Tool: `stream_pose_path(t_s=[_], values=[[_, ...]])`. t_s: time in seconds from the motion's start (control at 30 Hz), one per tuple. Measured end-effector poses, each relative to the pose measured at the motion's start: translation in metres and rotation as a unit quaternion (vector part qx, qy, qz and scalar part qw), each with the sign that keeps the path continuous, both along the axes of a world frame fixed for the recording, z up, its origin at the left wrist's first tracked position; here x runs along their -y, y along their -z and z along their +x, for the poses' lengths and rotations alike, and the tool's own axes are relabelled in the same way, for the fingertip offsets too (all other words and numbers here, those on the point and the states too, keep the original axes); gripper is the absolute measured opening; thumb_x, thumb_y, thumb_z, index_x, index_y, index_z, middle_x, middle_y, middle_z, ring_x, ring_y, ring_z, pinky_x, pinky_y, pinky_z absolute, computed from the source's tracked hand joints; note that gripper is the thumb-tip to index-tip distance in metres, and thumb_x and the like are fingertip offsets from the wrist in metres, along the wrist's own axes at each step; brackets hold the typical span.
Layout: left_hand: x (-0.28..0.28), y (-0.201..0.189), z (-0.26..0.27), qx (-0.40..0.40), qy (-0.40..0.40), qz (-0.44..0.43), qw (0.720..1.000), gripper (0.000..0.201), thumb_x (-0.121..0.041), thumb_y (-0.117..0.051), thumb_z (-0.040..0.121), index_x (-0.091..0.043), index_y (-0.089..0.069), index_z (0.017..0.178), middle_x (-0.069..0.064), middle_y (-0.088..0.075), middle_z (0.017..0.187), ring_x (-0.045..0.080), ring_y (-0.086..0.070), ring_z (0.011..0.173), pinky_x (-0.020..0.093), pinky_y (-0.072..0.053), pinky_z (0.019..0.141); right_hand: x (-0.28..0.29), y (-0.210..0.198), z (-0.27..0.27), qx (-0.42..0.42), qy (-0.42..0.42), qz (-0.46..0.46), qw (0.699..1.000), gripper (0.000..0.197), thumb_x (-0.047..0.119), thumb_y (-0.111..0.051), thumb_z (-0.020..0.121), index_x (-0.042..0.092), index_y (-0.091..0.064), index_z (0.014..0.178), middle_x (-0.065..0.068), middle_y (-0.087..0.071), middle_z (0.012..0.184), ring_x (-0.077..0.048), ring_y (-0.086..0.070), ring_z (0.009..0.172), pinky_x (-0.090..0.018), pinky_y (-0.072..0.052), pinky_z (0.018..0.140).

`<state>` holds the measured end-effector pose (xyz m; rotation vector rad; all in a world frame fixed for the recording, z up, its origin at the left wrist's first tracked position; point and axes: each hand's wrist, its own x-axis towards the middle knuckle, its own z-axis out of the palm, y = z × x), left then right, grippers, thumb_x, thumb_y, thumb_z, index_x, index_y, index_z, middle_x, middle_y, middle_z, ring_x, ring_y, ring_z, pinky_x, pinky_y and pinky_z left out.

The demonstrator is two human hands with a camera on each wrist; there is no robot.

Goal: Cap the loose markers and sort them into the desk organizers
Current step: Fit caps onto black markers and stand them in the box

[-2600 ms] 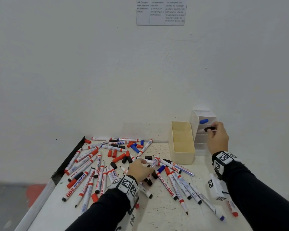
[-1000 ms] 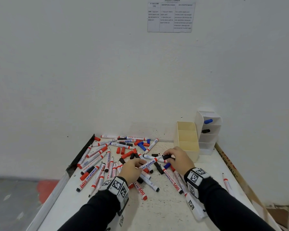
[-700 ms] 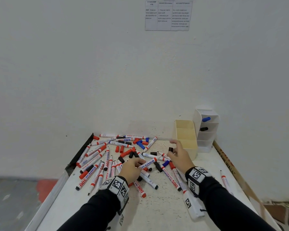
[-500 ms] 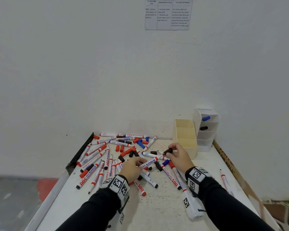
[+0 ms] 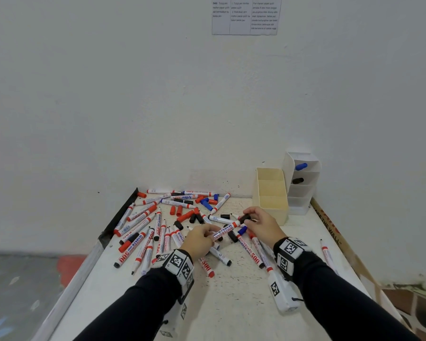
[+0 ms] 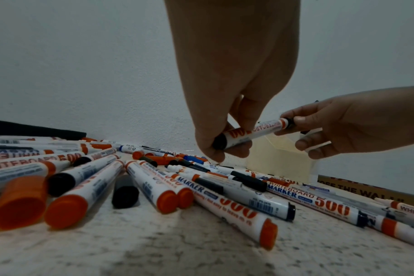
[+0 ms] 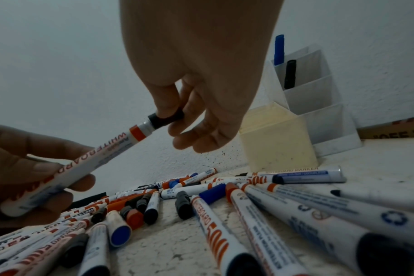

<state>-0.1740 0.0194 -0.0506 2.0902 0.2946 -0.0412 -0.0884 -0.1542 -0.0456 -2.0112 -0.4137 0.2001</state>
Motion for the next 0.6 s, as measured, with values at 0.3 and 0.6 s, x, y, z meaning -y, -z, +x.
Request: stream_pose_path(t_s=[0.3,0.6], values=[[0.036,-0.013,-0.002,0.045,0.067,0.011,0.997,0.029,-0.041,-0.046,0.094,-0.019,-0.064,0.099,-0.009,-0.053,0.070,0.012,-0.048,0.061,0.022,-0.039,0.058,0.000,-0.013,-0.010,0.007,0.044,-0.071,0.996,0.045,0.041,-0.030,0.098,0.014,-0.047,0.067,-0.010,-0.046,0.072,-0.020,-0.043,0.071,-0.030,-0.033,0.063],[0.059,-0.021,0.019,-0.104,0.073,-0.264,0.956,0.037,-0.051,-0.037,0.095,-0.020,-0.056,0.088,-0.007,-0.038,0.056,0.007,-0.024,0.039,0.014,-0.019,0.041,0.024,-0.039,0.006,0.051,-0.039,-0.052,0.997,0.040,0.036,-0.035,0.098,0.011,-0.051,0.071,-0.006,-0.051,0.065,-0.017,-0.046,0.059,-0.028,-0.038,0.060]])
